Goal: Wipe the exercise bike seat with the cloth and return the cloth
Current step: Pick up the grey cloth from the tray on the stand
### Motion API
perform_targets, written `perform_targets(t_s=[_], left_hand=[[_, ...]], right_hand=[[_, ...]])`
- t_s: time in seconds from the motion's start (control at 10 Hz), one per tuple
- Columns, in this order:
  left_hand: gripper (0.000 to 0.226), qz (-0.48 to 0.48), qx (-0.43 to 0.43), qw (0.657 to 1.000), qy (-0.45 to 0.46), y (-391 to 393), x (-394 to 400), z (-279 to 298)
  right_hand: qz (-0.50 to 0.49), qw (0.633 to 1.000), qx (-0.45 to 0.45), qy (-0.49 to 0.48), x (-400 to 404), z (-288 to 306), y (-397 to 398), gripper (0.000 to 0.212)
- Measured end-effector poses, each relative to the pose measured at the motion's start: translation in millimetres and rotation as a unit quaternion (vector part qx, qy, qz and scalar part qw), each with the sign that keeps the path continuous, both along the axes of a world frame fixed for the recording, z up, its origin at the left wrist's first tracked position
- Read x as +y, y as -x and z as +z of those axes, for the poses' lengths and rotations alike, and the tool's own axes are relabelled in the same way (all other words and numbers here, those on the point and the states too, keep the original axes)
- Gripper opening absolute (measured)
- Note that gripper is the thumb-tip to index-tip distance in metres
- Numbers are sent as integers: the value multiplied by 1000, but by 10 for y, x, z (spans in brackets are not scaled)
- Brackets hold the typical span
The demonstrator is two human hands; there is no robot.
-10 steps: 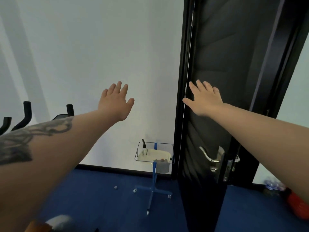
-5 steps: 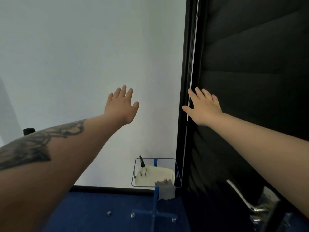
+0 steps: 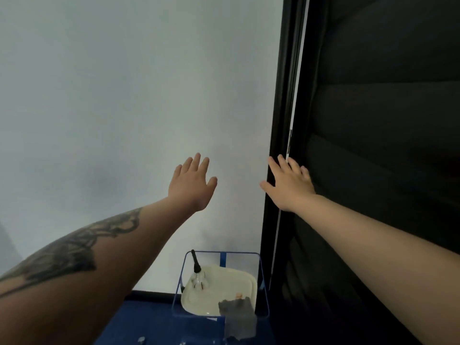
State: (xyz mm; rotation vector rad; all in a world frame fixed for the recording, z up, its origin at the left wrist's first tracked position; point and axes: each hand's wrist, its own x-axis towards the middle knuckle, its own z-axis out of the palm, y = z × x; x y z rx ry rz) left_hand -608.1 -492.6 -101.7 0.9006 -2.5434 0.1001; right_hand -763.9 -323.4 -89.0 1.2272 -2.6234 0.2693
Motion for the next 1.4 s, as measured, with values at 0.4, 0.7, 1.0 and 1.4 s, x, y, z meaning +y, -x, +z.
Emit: perform_targets(t_s=[0.4, 0.7, 1.0, 1.4], left_hand=[[61, 39, -98, 988, -114, 548, -588, -1512], [61, 22, -190, 953, -236, 592, -713, -2895], [59, 12, -272, 894, -357, 329, -577, -4203], [57, 9, -291, 868, -403, 61, -361, -4957]], right_hand=[[35, 986, -105, -124, -813, -1475, 813, 68], [37, 955, -217, -200, -897, -2838, 805, 69], [52, 900, -330, -280, -755, -4173, 488, 73], [74, 872, -392, -283, -823, -5115, 53, 56]])
